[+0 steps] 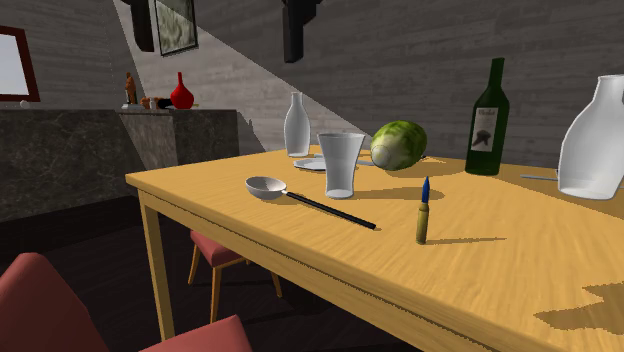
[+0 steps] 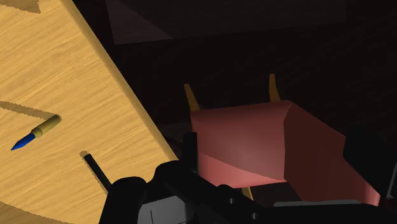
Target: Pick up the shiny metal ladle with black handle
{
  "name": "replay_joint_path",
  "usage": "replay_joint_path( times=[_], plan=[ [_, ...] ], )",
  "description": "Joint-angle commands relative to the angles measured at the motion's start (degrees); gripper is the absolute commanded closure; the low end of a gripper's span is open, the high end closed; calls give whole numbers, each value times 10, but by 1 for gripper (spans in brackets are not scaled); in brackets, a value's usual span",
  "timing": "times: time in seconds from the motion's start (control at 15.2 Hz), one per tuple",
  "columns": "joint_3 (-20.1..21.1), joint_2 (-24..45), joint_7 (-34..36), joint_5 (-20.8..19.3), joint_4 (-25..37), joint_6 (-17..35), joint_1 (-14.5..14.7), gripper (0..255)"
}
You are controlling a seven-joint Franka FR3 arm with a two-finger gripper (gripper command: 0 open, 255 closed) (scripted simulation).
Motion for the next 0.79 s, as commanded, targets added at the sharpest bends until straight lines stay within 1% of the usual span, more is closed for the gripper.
replay_joint_path(
  times=[0.0,0.33,0.73],
  plan=[
    [0,0,0,0,0,0,0,0],
    [-43,74,-76,-39,1,70,2,0],
    [-90,183,-163,-71,28,150,6,0]
  ],
)
